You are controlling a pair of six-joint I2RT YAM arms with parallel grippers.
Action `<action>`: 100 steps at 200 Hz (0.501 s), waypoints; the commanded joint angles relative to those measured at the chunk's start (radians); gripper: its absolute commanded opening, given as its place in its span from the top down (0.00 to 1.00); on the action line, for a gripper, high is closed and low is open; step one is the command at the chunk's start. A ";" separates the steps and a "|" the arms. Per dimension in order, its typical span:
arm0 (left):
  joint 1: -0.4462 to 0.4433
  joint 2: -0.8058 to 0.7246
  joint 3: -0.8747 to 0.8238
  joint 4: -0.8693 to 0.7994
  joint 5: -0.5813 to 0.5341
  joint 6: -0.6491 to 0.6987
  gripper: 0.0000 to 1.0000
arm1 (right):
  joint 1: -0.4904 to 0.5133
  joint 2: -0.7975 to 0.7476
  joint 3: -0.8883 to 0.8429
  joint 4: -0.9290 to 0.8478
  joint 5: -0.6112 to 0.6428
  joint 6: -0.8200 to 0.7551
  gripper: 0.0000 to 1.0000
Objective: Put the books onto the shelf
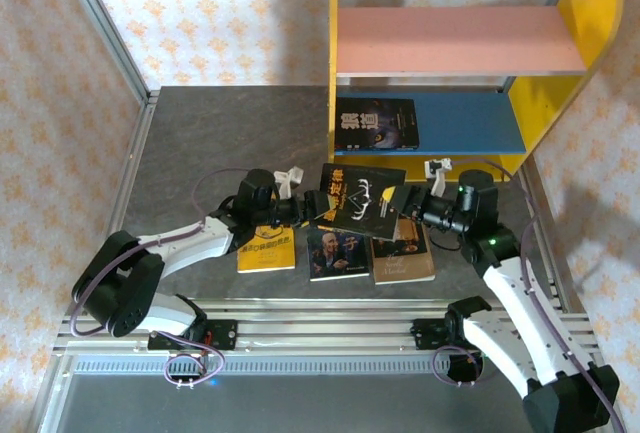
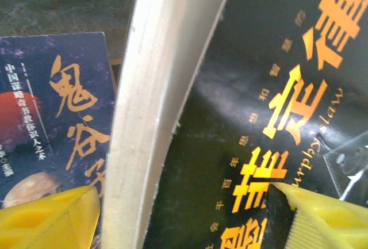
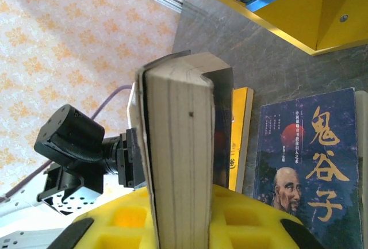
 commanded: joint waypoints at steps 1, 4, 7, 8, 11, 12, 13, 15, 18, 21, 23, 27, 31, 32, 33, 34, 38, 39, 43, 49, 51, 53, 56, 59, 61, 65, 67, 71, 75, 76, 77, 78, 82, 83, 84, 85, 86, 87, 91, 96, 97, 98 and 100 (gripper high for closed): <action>-0.002 0.009 -0.026 0.194 0.075 -0.083 0.24 | -0.003 -0.007 -0.011 0.197 -0.054 0.056 0.83; -0.002 0.007 -0.028 0.206 0.077 -0.090 0.25 | -0.004 -0.007 -0.014 0.202 -0.054 0.058 0.83; -0.002 0.007 -0.030 0.218 0.080 -0.094 0.25 | -0.004 -0.006 -0.018 0.205 -0.053 0.060 0.83; -0.002 0.006 -0.030 0.221 0.081 -0.096 0.25 | -0.004 -0.006 -0.019 0.206 -0.053 0.060 0.83; -0.002 0.005 -0.032 0.230 0.082 -0.099 0.26 | -0.004 -0.006 -0.021 0.206 -0.054 0.059 0.83; -0.002 0.005 -0.033 0.234 0.083 -0.101 0.26 | -0.004 -0.006 -0.022 0.206 -0.055 0.059 0.83; -0.002 0.006 -0.033 0.236 0.084 -0.102 0.26 | -0.004 -0.006 -0.023 0.207 -0.054 0.059 0.83; -0.002 0.005 -0.034 0.241 0.085 -0.104 0.26 | -0.005 -0.005 -0.024 0.207 -0.053 0.060 0.83; -0.001 0.004 -0.033 0.247 0.086 -0.108 0.27 | -0.004 -0.004 -0.027 0.207 -0.053 0.060 0.83; 0.000 0.004 -0.034 0.252 0.087 -0.110 0.28 | -0.005 -0.004 -0.031 0.206 -0.054 0.061 0.83; -0.001 0.004 -0.034 0.255 0.088 -0.112 0.28 | -0.004 -0.004 -0.032 0.207 -0.054 0.061 0.83; -0.001 0.003 -0.033 0.259 0.090 -0.114 0.30 | -0.004 -0.003 -0.034 0.207 -0.055 0.059 0.83; -0.002 0.002 -0.034 0.264 0.092 -0.115 0.31 | -0.004 -0.003 -0.038 0.205 -0.058 0.059 0.83; -0.001 0.002 -0.034 0.265 0.092 -0.116 0.32 | -0.004 -0.003 -0.039 0.204 -0.057 0.058 0.83; 0.000 0.001 -0.033 0.266 0.093 -0.116 0.32 | -0.006 -0.003 -0.040 0.203 -0.057 0.058 0.83; -0.001 0.001 -0.033 0.266 0.092 -0.116 0.32 | -0.006 -0.003 -0.041 0.201 -0.056 0.057 0.83; -0.001 0.000 -0.032 0.268 0.094 -0.116 0.34 | -0.005 -0.003 -0.043 0.194 -0.054 0.054 0.83; -0.001 0.000 -0.031 0.268 0.094 -0.116 0.35 | -0.005 -0.003 -0.043 0.191 -0.054 0.053 0.83; -0.001 0.001 -0.031 0.267 0.093 -0.115 0.37 | -0.005 -0.003 -0.044 0.182 -0.052 0.048 0.82; -0.001 -0.001 -0.029 0.265 0.093 -0.113 0.42 | -0.006 -0.004 -0.045 0.170 -0.052 0.040 0.82; 0.001 -0.002 -0.029 0.264 0.093 -0.113 0.44 | -0.006 -0.004 -0.045 0.165 -0.050 0.036 0.82; 0.001 -0.002 -0.029 0.263 0.094 -0.113 0.45 | -0.007 -0.004 -0.046 0.162 -0.050 0.034 0.82; 0.001 -0.002 -0.029 0.262 0.094 -0.113 0.48 | -0.006 -0.005 -0.046 0.155 -0.048 0.032 0.82; 0.001 -0.002 -0.027 0.261 0.093 -0.111 0.50 | -0.005 -0.006 -0.045 0.147 -0.046 0.027 0.82; 0.001 0.000 -0.027 0.260 0.093 -0.111 0.51 | -0.005 -0.006 -0.046 0.143 -0.044 0.024 0.81; 0.001 -0.001 -0.028 0.260 0.093 -0.111 0.54 | -0.005 -0.007 -0.046 0.131 -0.040 0.019 0.81; 0.002 -0.002 -0.028 0.261 0.094 -0.111 0.55 | -0.005 -0.007 -0.046 0.125 -0.038 0.015 0.81; 0.003 -0.002 -0.027 0.260 0.094 -0.111 0.57 | -0.005 -0.007 -0.046 0.114 -0.035 0.010 0.81; 0.003 -0.002 -0.028 0.261 0.093 -0.111 0.60 | -0.005 -0.007 -0.046 0.103 -0.029 0.005 0.80; 0.003 -0.003 -0.028 0.261 0.092 -0.112 0.60 | -0.005 -0.007 -0.046 0.100 -0.027 0.004 0.79; 0.002 -0.003 -0.029 0.261 0.093 -0.112 0.61 | -0.005 -0.007 -0.046 0.097 -0.025 0.002 0.79; 0.002 -0.003 -0.029 0.261 0.092 -0.112 0.62 | -0.005 -0.007 -0.046 0.094 -0.023 0.001 0.79; 0.002 -0.004 -0.028 0.261 0.091 -0.112 0.64 | -0.005 -0.007 -0.047 0.085 -0.019 -0.003 0.78; 0.003 -0.005 -0.029 0.261 0.091 -0.112 0.64 | -0.005 -0.007 -0.047 0.083 -0.019 -0.004 0.78; 0.003 -0.004 -0.030 0.261 0.092 -0.112 0.64 | -0.005 -0.007 -0.048 0.081 -0.019 -0.006 0.78; 0.003 -0.005 -0.030 0.262 0.091 -0.112 0.65 | -0.005 -0.006 -0.048 0.080 -0.019 -0.007 0.78; 0.003 -0.005 -0.030 0.262 0.091 -0.112 0.65 | -0.005 -0.005 -0.048 0.079 -0.018 -0.008 0.77; 0.003 -0.005 -0.030 0.262 0.090 -0.112 0.66 | -0.005 -0.006 -0.048 0.078 -0.018 -0.008 0.77; 0.003 -0.007 -0.031 0.263 0.087 -0.113 0.68 | -0.006 -0.005 -0.049 0.071 -0.016 -0.010 0.75; 0.002 -0.008 -0.033 0.264 0.085 -0.113 0.70 | -0.005 -0.006 -0.051 0.062 -0.008 -0.011 0.72; 0.003 -0.010 -0.033 0.264 0.085 -0.113 0.71 | -0.005 -0.006 -0.051 0.061 -0.007 -0.010 0.72; 0.003 -0.011 -0.034 0.264 0.084 -0.113 0.71 | -0.006 -0.006 -0.051 0.059 -0.006 -0.010 0.72; 0.003 -0.013 -0.035 0.265 0.083 -0.112 0.72 | -0.007 -0.006 -0.051 0.056 -0.004 -0.012 0.71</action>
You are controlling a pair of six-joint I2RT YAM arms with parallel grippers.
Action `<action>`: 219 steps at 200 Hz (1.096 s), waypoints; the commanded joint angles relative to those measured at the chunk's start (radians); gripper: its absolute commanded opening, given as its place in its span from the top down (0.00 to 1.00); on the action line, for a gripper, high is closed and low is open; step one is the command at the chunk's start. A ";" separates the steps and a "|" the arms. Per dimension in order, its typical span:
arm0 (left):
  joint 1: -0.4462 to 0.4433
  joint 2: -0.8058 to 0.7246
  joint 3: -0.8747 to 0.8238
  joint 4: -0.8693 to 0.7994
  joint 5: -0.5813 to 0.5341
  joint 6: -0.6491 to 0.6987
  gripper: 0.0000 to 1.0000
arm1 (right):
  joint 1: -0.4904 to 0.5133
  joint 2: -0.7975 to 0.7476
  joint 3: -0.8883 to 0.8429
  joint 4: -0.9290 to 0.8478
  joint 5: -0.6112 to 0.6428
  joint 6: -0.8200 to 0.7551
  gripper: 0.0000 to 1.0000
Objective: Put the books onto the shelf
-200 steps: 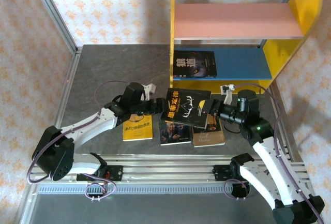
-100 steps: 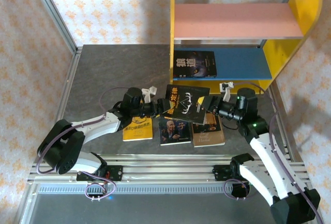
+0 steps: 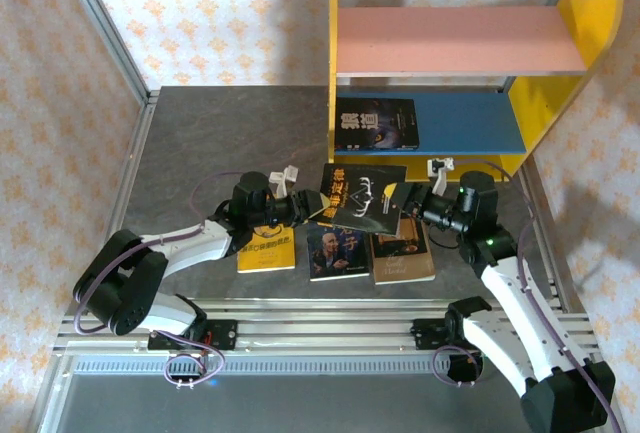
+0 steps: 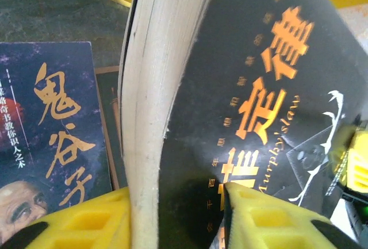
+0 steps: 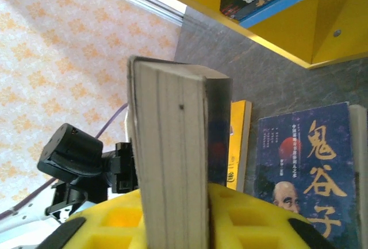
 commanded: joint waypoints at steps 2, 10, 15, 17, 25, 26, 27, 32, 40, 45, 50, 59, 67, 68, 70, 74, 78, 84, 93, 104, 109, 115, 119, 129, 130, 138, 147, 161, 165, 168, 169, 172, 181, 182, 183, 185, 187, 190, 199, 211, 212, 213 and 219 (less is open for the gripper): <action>-0.019 -0.021 0.009 0.128 0.065 -0.005 0.73 | 0.013 -0.009 -0.017 -0.014 -0.016 -0.032 0.70; -0.019 -0.028 0.007 0.131 0.058 -0.005 0.76 | 0.013 -0.007 -0.018 -0.023 -0.012 -0.033 0.67; -0.018 -0.034 0.003 0.133 0.052 -0.006 0.78 | 0.013 -0.007 -0.018 -0.032 -0.004 -0.034 0.64; -0.018 -0.035 0.002 0.132 0.051 -0.004 0.78 | 0.013 -0.008 -0.018 -0.037 0.000 -0.034 0.64; -0.019 -0.047 0.001 0.126 0.040 0.000 0.81 | 0.013 -0.008 -0.019 -0.048 0.011 -0.035 0.61; -0.019 -0.049 0.001 0.125 0.038 0.001 0.82 | 0.013 -0.009 -0.020 -0.050 0.012 -0.035 0.61; -0.019 -0.050 0.001 0.123 0.037 0.001 0.82 | 0.012 -0.009 -0.020 -0.051 0.012 -0.035 0.61; -0.018 -0.058 -0.001 0.121 0.029 0.004 0.83 | 0.013 -0.007 -0.022 -0.056 0.019 -0.033 0.61; -0.019 -0.077 -0.007 0.115 0.013 0.010 0.85 | 0.013 -0.009 -0.024 -0.071 0.026 -0.032 0.57; -0.018 -0.089 -0.010 0.104 0.000 0.019 0.86 | 0.013 -0.009 -0.026 -0.077 0.032 -0.029 0.57; -0.018 -0.106 -0.013 0.087 -0.015 0.030 0.87 | 0.013 -0.010 -0.029 -0.082 0.035 -0.026 0.57; -0.018 -0.141 -0.017 0.038 -0.052 0.058 0.88 | 0.013 -0.014 -0.034 -0.089 0.039 -0.021 0.54; -0.018 -0.176 -0.021 -0.009 -0.090 0.084 0.89 | 0.012 -0.019 -0.044 -0.093 0.042 -0.012 0.53; -0.018 -0.181 -0.021 -0.014 -0.096 0.087 0.89 | 0.013 -0.020 -0.044 -0.093 0.042 -0.011 0.53; -0.018 -0.190 -0.023 -0.022 -0.106 0.093 0.89 | 0.013 -0.022 -0.046 -0.095 0.043 -0.009 0.53; -0.018 -0.209 -0.027 -0.037 -0.127 0.101 0.90 | 0.013 -0.025 -0.050 -0.096 0.046 -0.006 0.53; -0.019 -0.225 -0.032 -0.051 -0.146 0.110 0.90 | 0.013 -0.028 -0.054 -0.098 0.047 -0.002 0.50; -0.019 -0.253 -0.038 -0.068 -0.172 0.119 0.91 | 0.013 -0.036 -0.060 -0.101 0.054 0.005 0.49; -0.020 -0.291 -0.049 -0.079 -0.208 0.127 0.91 | 0.013 -0.046 -0.072 -0.102 0.060 0.015 0.46; -0.021 -0.332 -0.060 -0.094 -0.248 0.133 0.92 | 0.013 -0.060 -0.086 -0.098 0.066 0.035 0.40; -0.021 -0.348 -0.063 -0.100 -0.263 0.136 0.92 | 0.013 -0.067 -0.095 -0.088 0.066 0.047 0.38; -0.023 -0.366 -0.066 -0.109 -0.284 0.137 0.93 | 0.013 -0.076 -0.109 -0.075 0.064 0.065 0.36; -0.024 -0.376 -0.065 -0.116 -0.296 0.139 0.93 | 0.013 -0.082 -0.116 -0.069 0.065 0.074 0.33; -0.033 -0.395 -0.071 -0.117 -0.328 0.144 0.93 | 0.012 -0.098 -0.133 -0.057 0.066 0.101 0.30; -0.034 -0.397 -0.071 -0.117 -0.332 0.144 0.93 | 0.013 -0.100 -0.136 -0.055 0.066 0.103 0.29; -0.041 -0.409 -0.070 -0.129 -0.357 0.153 0.94 | 0.012 -0.114 -0.149 -0.044 0.066 0.123 0.27; -0.054 -0.416 -0.068 -0.130 -0.379 0.163 0.94 | 0.015 -0.128 -0.161 -0.036 0.067 0.138 0.25; -0.065 -0.411 -0.062 -0.129 -0.394 0.172 0.94 | 0.016 -0.141 -0.175 -0.029 0.071 0.155 0.23; -0.069 -0.408 -0.059 -0.127 -0.394 0.173 0.94 | 0.017 -0.142 -0.178 -0.027 0.070 0.158 0.23; -0.070 -0.404 -0.058 -0.122 -0.396 0.173 0.94 | 0.017 -0.142 -0.180 -0.026 0.070 0.161 0.23; -0.071 -0.402 -0.057 -0.121 -0.395 0.173 0.94 | 0.017 -0.142 -0.181 -0.025 0.070 0.161 0.23; -0.073 -0.397 -0.055 -0.118 -0.395 0.173 0.94 | 0.019 -0.142 -0.183 -0.022 0.071 0.164 0.23; -0.079 -0.382 -0.052 -0.104 -0.394 0.171 0.94 | 0.025 -0.140 -0.189 -0.011 0.074 0.171 0.23; -0.079 -0.380 -0.052 -0.102 -0.394 0.171 0.94 | 0.026 -0.140 -0.190 -0.009 0.074 0.173 0.23; -0.080 -0.379 -0.052 -0.100 -0.393 0.170 0.94 | 0.027 -0.139 -0.191 -0.009 0.075 0.173 0.23; -0.082 -0.374 -0.052 -0.093 -0.394 0.169 0.94 | 0.028 -0.138 -0.192 -0.007 0.076 0.174 0.23; -0.083 -0.372 -0.054 -0.089 -0.393 0.169 0.94 | 0.029 -0.138 -0.192 -0.004 0.077 0.176 0.23; -0.085 -0.366 -0.054 -0.078 -0.393 0.167 0.94 | 0.031 -0.135 -0.193 -0.003 0.079 0.178 0.23; -0.091 -0.349 -0.054 -0.052 -0.390 0.162 0.94 | 0.037 -0.127 -0.196 0.005 0.085 0.181 0.23; -0.100 -0.328 -0.055 -0.015 -0.389 0.153 0.94 | 0.044 -0.117 -0.204 0.023 0.089 0.190 0.23; -0.101 -0.326 -0.055 -0.012 -0.389 0.152 0.94 | 0.045 -0.116 -0.205 0.024 0.090 0.191 0.23; -0.102 -0.324 -0.056 -0.009 -0.389 0.152 0.94 | 0.045 -0.115 -0.206 0.026 0.091 0.192 0.23; -0.106 -0.316 -0.057 0.007 -0.392 0.149 0.94 | 0.049 -0.110 -0.213 0.037 0.093 0.199 0.23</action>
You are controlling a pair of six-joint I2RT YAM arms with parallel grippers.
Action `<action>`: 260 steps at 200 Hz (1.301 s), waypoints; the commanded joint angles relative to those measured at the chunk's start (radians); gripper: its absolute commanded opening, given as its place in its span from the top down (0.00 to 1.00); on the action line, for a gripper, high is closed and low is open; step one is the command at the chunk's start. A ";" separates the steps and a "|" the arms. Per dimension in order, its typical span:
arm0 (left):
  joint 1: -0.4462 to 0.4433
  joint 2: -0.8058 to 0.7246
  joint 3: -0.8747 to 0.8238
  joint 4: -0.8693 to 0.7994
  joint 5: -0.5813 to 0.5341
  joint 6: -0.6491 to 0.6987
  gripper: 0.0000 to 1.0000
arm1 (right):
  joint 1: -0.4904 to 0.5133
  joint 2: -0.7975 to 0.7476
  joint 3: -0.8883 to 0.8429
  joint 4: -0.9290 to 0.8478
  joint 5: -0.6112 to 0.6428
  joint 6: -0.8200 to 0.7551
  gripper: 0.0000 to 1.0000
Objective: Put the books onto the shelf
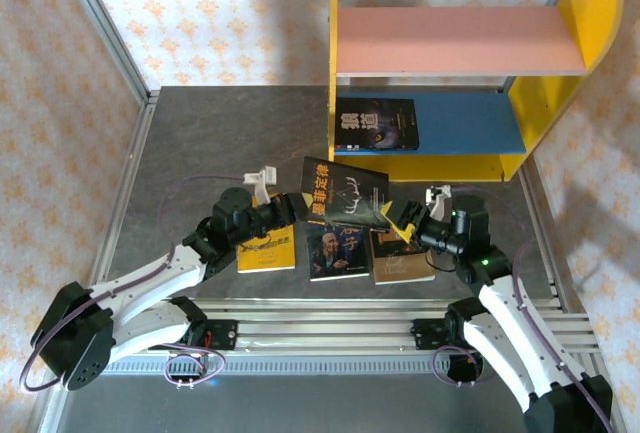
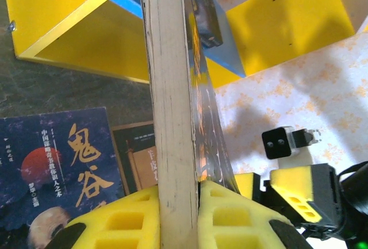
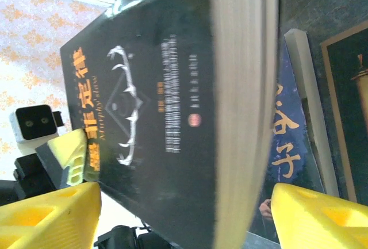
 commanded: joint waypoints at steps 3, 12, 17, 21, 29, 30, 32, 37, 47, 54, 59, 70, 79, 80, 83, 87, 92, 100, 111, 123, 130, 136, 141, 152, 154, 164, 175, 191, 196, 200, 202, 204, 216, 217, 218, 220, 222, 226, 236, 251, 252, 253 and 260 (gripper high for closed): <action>-0.021 0.022 0.019 0.180 -0.022 -0.004 0.94 | 0.018 0.012 -0.022 0.080 0.029 0.038 0.23; -0.031 0.031 0.019 0.194 -0.032 -0.005 0.94 | 0.021 0.017 -0.026 0.082 0.034 0.040 0.23; -0.036 0.036 0.021 0.199 -0.035 -0.004 0.94 | 0.025 0.018 -0.028 0.081 0.039 0.040 0.23; -0.040 0.038 0.022 0.202 -0.038 -0.003 0.94 | 0.026 0.020 -0.028 0.079 0.041 0.040 0.23; -0.047 0.041 0.022 0.206 -0.046 0.002 0.94 | 0.028 0.019 -0.029 0.069 0.047 0.037 0.23; -0.047 0.041 0.022 0.206 -0.050 0.002 0.94 | 0.028 0.019 -0.028 0.068 0.048 0.037 0.23; -0.049 0.042 0.024 0.206 -0.051 0.004 0.94 | 0.029 0.018 -0.030 0.065 0.050 0.036 0.23; -0.052 0.040 0.022 0.206 -0.059 0.007 0.94 | 0.029 0.017 -0.030 0.053 0.054 0.032 0.23; -0.058 0.033 0.022 0.198 -0.074 0.015 0.94 | 0.027 0.011 -0.029 0.020 0.065 0.016 0.23; -0.060 0.024 0.023 0.183 -0.087 0.023 0.95 | 0.028 0.004 -0.028 -0.010 0.081 0.002 0.23; -0.061 0.014 0.025 0.169 -0.096 0.030 0.95 | 0.028 -0.002 -0.029 -0.031 0.090 -0.007 0.23; -0.063 -0.012 0.022 0.137 -0.118 0.047 0.95 | 0.027 -0.017 -0.038 -0.048 0.097 -0.008 0.23; -0.064 -0.036 0.022 0.111 -0.131 0.058 0.95 | 0.028 -0.025 -0.049 -0.047 0.098 -0.003 0.23; -0.064 -0.038 0.023 0.109 -0.132 0.060 0.95 | 0.028 -0.025 -0.050 -0.047 0.098 -0.002 0.23; -0.065 -0.046 0.022 0.103 -0.135 0.062 0.95 | 0.028 -0.026 -0.052 -0.046 0.098 0.001 0.23; -0.065 -0.056 0.021 0.095 -0.138 0.066 0.95 | 0.028 -0.028 -0.056 -0.043 0.097 0.002 0.23; -0.066 -0.066 0.022 0.087 -0.138 0.070 0.95 | 0.029 -0.028 -0.061 -0.036 0.092 0.008 0.23; -0.066 -0.077 0.025 0.072 -0.138 0.076 0.95 | 0.029 -0.028 -0.069 -0.017 0.090 0.019 0.23; -0.066 -0.082 0.025 0.067 -0.132 0.075 0.95 | 0.029 -0.026 -0.072 0.006 0.087 0.029 0.23; -0.067 -0.079 0.027 0.071 -0.121 0.076 0.95 | 0.029 -0.017 -0.066 0.031 0.086 0.038 0.23; -0.069 -0.074 0.025 0.077 -0.119 0.075 0.95 | 0.028 -0.008 -0.057 0.043 0.081 0.041 0.23; -0.070 -0.069 0.024 0.085 -0.116 0.072 0.95 | 0.027 0.003 -0.050 0.055 0.078 0.044 0.23; -0.072 -0.064 0.024 0.091 -0.115 0.072 0.95 | 0.029 0.010 -0.044 0.066 0.074 0.048 0.23; -0.075 -0.052 0.021 0.110 -0.111 0.067 0.95 | 0.030 0.025 -0.032 0.092 0.071 0.057 0.23; -0.075 -0.050 0.020 0.115 -0.110 0.066 0.95 | 0.030 0.028 -0.030 0.096 0.071 0.059 0.23; -0.077 -0.042 0.017 0.135 -0.106 0.060 0.95 | 0.032 0.040 -0.019 0.113 0.072 0.064 0.23; -0.079 -0.035 0.011 0.167 -0.105 0.053 0.95 | 0.034 0.057 -0.008 0.135 0.069 0.073 0.23; -0.082 -0.026 -0.005 0.219 -0.108 0.047 0.95 | 0.042 0.081 -0.009 0.188 0.062 0.105 0.23; -0.083 -0.024 -0.008 0.235 -0.109 0.046 0.95 | 0.044 0.089 -0.012 0.204 0.061 0.114 0.23; -0.082 -0.021 -0.012 0.244 -0.110 0.044 0.95 | 0.047 0.094 -0.013 0.217 0.061 0.122 0.24; -0.083 -0.020 -0.013 0.248 -0.109 0.043 0.95 | 0.048 0.098 -0.014 0.222 0.061 0.127 0.24; -0.083 -0.020 -0.014 0.253 -0.110 0.043 0.95 | 0.048 0.101 -0.015 0.229 0.061 0.130 0.24; -0.085 -0.013 -0.023 0.285 -0.109 0.039 0.95 | 0.052 0.113 -0.019 0.259 0.062 0.148 0.24; -0.085 -0.012 -0.025 0.289 -0.109 0.039 0.95 | 0.053 0.114 -0.020 0.260 0.062 0.150 0.25; -0.085 -0.012 -0.027 0.291 -0.109 0.038 0.95 | 0.053 0.115 -0.020 0.262 0.062 0.151 0.25; -0.086 -0.011 -0.029 0.296 -0.110 0.038 0.95 | 0.054 0.117 -0.021 0.267 0.062 0.154 0.25; -0.086 -0.010 -0.032 0.303 -0.111 0.037 0.95 | 0.055 0.118 -0.022 0.271 0.063 0.159 0.25; -0.086 -0.009 -0.037 0.319 -0.114 0.037 0.95 | 0.056 0.120 -0.024 0.281 0.064 0.166 0.26; -0.087 -0.007 -0.054 0.354 -0.121 0.031 0.95 | 0.056 0.122 -0.028 0.300 0.067 0.182 0.26; -0.087 -0.006 -0.072 0.386 -0.130 0.029 0.95 | 0.056 0.121 -0.029 0.316 0.074 0.197 0.29; -0.087 -0.006 -0.072 0.388 -0.130 0.028 0.95 | 0.056 0.120 -0.028 0.317 0.075 0.197 0.29; -0.087 -0.006 -0.072 0.389 -0.130 0.029 0.95 | 0.056 0.119 -0.028 0.317 0.076 0.197 0.30; -0.087 -0.006 -0.077 0.395 -0.130 0.029 0.95 | 0.056 0.119 -0.026 0.316 0.079 0.199 0.32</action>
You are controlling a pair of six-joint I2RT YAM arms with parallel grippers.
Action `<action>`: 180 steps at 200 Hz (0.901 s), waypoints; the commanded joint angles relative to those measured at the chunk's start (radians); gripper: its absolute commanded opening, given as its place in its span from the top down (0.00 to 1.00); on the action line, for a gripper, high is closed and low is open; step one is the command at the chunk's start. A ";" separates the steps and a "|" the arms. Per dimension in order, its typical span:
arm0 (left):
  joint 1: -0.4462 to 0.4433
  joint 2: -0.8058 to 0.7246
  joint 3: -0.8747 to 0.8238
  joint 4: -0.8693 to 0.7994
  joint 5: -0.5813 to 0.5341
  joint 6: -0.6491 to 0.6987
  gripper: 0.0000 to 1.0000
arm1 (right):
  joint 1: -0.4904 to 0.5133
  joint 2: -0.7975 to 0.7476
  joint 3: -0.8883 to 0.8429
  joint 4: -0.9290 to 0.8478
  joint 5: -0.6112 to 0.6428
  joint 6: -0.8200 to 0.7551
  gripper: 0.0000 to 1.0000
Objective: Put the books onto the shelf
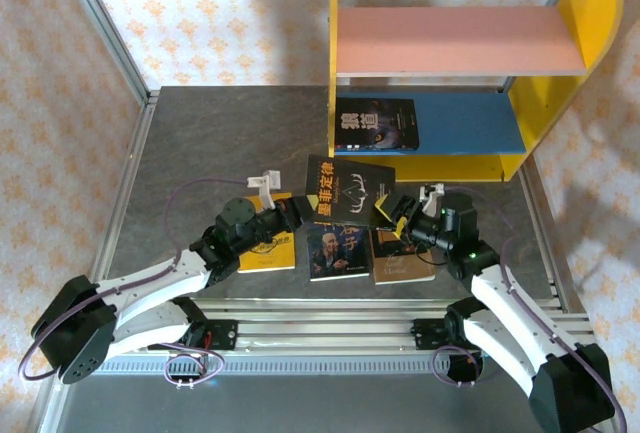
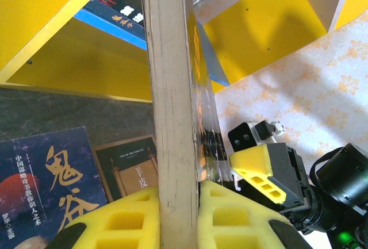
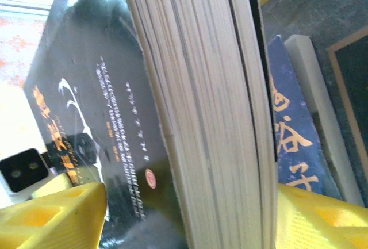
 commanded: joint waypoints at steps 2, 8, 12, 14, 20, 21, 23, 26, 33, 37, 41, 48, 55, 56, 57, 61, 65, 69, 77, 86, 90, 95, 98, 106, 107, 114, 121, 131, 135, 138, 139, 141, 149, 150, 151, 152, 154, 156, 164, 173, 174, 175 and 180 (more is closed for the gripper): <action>-0.008 -0.007 -0.011 0.200 -0.022 -0.014 0.95 | 0.006 -0.008 0.020 0.083 0.013 0.038 0.32; -0.009 -0.005 -0.012 0.202 -0.022 -0.013 0.95 | 0.006 -0.008 0.022 0.084 0.017 0.038 0.35; -0.009 -0.004 -0.011 0.202 -0.019 -0.012 0.95 | 0.006 -0.009 0.022 0.086 0.020 0.038 0.37; -0.009 -0.004 -0.012 0.201 -0.019 -0.013 0.95 | 0.006 -0.010 0.022 0.085 0.021 0.038 0.38; -0.010 -0.002 -0.012 0.199 -0.015 -0.012 0.95 | 0.006 -0.009 0.025 0.085 0.025 0.037 0.41; -0.009 -0.002 -0.012 0.199 -0.014 -0.013 0.95 | 0.006 -0.009 0.025 0.085 0.026 0.037 0.41; -0.010 -0.002 -0.012 0.199 -0.014 -0.013 0.95 | 0.006 -0.008 0.025 0.084 0.027 0.037 0.42; -0.010 0.000 -0.011 0.198 -0.012 -0.012 0.95 | 0.006 -0.008 0.027 0.085 0.027 0.035 0.45; -0.010 0.002 -0.013 0.200 -0.010 -0.015 0.94 | 0.005 -0.005 0.029 0.086 0.030 0.035 0.50; -0.010 0.004 -0.012 0.201 -0.009 -0.014 0.94 | 0.006 -0.003 0.030 0.086 0.030 0.035 0.53; -0.009 0.005 -0.012 0.201 -0.007 -0.015 0.94 | 0.006 -0.001 0.031 0.088 0.030 0.034 0.55; -0.010 0.008 -0.012 0.200 -0.005 -0.016 0.94 | 0.006 0.002 0.034 0.090 0.030 0.031 0.59; -0.010 0.011 -0.012 0.200 -0.002 -0.016 0.94 | 0.006 0.004 0.036 0.091 0.030 0.028 0.65; -0.010 0.011 -0.012 0.200 -0.002 -0.015 0.93 | 0.006 0.004 0.037 0.091 0.031 0.027 0.66; -0.010 0.011 -0.011 0.200 -0.002 -0.017 0.93 | 0.006 0.005 0.038 0.090 0.032 0.026 0.67; -0.010 0.013 -0.010 0.199 -0.001 -0.018 0.93 | 0.006 0.005 0.039 0.086 0.034 0.024 0.70; -0.009 0.014 -0.009 0.196 0.000 -0.018 0.92 | 0.006 0.005 0.042 0.082 0.034 0.019 0.73; -0.010 0.016 -0.007 0.193 0.002 -0.018 0.91 | 0.005 0.005 0.042 0.078 0.035 0.015 0.75; -0.010 0.019 -0.003 0.189 0.005 -0.017 0.88 | 0.006 0.004 0.052 0.067 0.035 0.003 0.79; -0.010 0.023 0.000 0.181 0.007 -0.016 0.84 | 0.006 0.002 0.061 0.054 0.032 -0.013 0.84; -0.010 0.025 0.004 0.178 0.007 -0.018 0.80 | 0.005 0.002 0.066 0.047 0.030 -0.023 0.86; -0.010 0.025 0.005 0.174 0.009 -0.019 0.76 | 0.006 0.000 0.072 0.036 0.031 -0.034 0.87; -0.010 0.027 0.007 0.172 0.010 -0.018 0.73 | 0.005 -0.002 0.076 0.030 0.031 -0.042 0.88; -0.010 0.028 0.010 0.166 0.011 -0.019 0.68 | 0.004 -0.006 0.087 0.012 0.030 -0.065 0.91; -0.010 0.028 0.010 0.165 0.012 -0.020 0.67 | 0.004 -0.007 0.087 0.010 0.030 -0.068 0.91; -0.009 0.028 0.011 0.164 0.011 -0.020 0.64 | 0.002 -0.012 0.095 -0.002 0.025 -0.085 0.93; -0.010 0.029 0.013 0.160 0.011 -0.020 0.58 | 0.000 -0.016 0.102 -0.015 0.018 -0.106 0.94; -0.010 0.027 0.017 0.148 0.009 -0.020 0.51 | -0.007 -0.024 0.117 -0.049 0.008 -0.139 0.95; -0.009 0.026 0.019 0.143 0.010 -0.018 0.50 | -0.012 -0.029 0.123 -0.064 0.001 -0.152 0.95; -0.010 0.025 0.021 0.138 0.010 -0.018 0.49 | -0.015 -0.032 0.125 -0.072 -0.004 -0.160 0.95; -0.009 0.025 0.021 0.137 0.010 -0.018 0.49 | -0.016 -0.033 0.126 -0.076 -0.005 -0.162 0.96; -0.010 0.025 0.022 0.133 0.010 -0.018 0.48 | -0.019 -0.036 0.128 -0.081 -0.007 -0.168 0.96; -0.010 0.021 0.026 0.119 0.014 -0.014 0.46 | -0.035 -0.046 0.134 -0.099 -0.023 -0.185 0.96; -0.010 0.020 0.028 0.117 0.015 -0.014 0.46 | -0.036 -0.047 0.134 -0.100 -0.024 -0.188 0.97; -0.010 0.019 0.029 0.115 0.014 -0.014 0.46 | -0.036 -0.048 0.135 -0.103 -0.027 -0.190 0.97; -0.010 0.018 0.029 0.113 0.014 -0.013 0.46 | -0.039 -0.050 0.136 -0.105 -0.028 -0.193 0.97; -0.010 0.017 0.030 0.109 0.015 -0.010 0.46 | -0.044 -0.054 0.137 -0.112 -0.032 -0.197 0.97; -0.010 0.014 0.032 0.103 0.016 -0.009 0.45 | -0.047 -0.057 0.139 -0.117 -0.035 -0.201 0.97; -0.011 0.005 0.038 0.080 0.015 0.001 0.44 | -0.066 -0.071 0.145 -0.142 -0.050 -0.221 0.97; -0.010 -0.012 0.046 0.044 0.007 0.014 0.44 | -0.089 -0.086 0.155 -0.169 -0.074 -0.246 0.97; -0.009 -0.013 0.046 0.039 0.006 0.015 0.44 | -0.090 -0.088 0.156 -0.172 -0.076 -0.248 0.97; -0.009 -0.015 0.047 0.034 0.005 0.015 0.44 | -0.093 -0.090 0.157 -0.175 -0.077 -0.250 0.97; -0.010 -0.027 0.052 0.011 0.000 0.025 0.43 | -0.105 -0.101 0.164 -0.193 -0.086 -0.261 0.98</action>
